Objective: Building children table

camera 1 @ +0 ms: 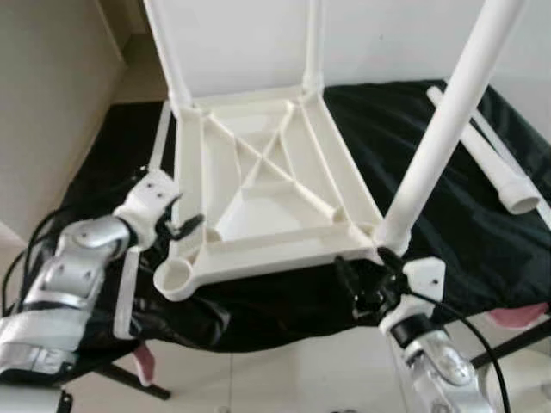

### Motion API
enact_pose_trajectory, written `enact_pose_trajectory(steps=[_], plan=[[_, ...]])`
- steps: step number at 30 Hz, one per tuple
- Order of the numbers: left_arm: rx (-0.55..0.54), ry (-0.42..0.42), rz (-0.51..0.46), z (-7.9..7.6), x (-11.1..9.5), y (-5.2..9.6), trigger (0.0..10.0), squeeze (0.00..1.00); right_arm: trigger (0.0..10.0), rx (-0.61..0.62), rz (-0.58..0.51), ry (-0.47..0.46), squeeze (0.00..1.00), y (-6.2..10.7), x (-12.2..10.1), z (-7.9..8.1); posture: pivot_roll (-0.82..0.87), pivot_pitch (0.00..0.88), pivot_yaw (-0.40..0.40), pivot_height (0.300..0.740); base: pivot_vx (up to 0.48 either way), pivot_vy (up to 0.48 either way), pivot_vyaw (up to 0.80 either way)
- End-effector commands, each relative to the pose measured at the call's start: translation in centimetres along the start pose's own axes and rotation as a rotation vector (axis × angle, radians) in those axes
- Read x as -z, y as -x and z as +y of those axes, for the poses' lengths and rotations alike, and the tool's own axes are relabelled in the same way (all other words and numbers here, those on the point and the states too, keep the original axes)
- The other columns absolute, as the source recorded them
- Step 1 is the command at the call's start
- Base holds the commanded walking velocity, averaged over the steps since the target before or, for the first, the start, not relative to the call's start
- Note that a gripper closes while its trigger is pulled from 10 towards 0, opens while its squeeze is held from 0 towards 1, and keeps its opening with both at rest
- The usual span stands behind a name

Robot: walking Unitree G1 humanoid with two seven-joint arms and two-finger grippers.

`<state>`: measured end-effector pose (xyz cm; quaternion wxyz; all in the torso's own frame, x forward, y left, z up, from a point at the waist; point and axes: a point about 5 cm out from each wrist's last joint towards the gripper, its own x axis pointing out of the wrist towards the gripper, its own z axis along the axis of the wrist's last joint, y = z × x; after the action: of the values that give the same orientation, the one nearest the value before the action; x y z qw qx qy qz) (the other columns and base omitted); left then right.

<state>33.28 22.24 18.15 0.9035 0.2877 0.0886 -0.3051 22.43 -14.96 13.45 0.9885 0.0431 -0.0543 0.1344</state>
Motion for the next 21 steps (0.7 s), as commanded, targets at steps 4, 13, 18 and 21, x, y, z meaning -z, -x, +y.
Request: enact_pose_trajectory(steps=[4,13,18,21], plan=[[-0.018,-0.044,0.058,-0.1,1.4,0.8,10.0,0.0,10.0,-0.012,0.035,-0.017,0.0,-0.1,0.6,-0.2,-0.05,0.11,0.022,0.74,0.0,0.0,0.0],[0.074,-0.082,0.066,-2.4,1.8,-0.2,10.0,0.0,10.0,-0.025,0.066,-0.025,0.0,0.0,1.0,0.0,-0.06,0.12,0.022,0.74,0.0,0.0,0.0],[0.096,-0.099,0.06,-2.9,1.7,-0.4,10.0,0.0,10.0,-0.018,0.089,-0.041,0.0,0.3,1.4,0.0,-0.06,0.121,0.027,0.74,0.0,0.0,0.0],[0.139,-0.114,0.047,-3.4,1.5,-0.6,10.0,0.0,10.0,-0.012,0.119,-0.056,0.0,0.9,1.8,0.2,-0.06,0.127,0.032,0.74,0.0,0.0,0.0]])
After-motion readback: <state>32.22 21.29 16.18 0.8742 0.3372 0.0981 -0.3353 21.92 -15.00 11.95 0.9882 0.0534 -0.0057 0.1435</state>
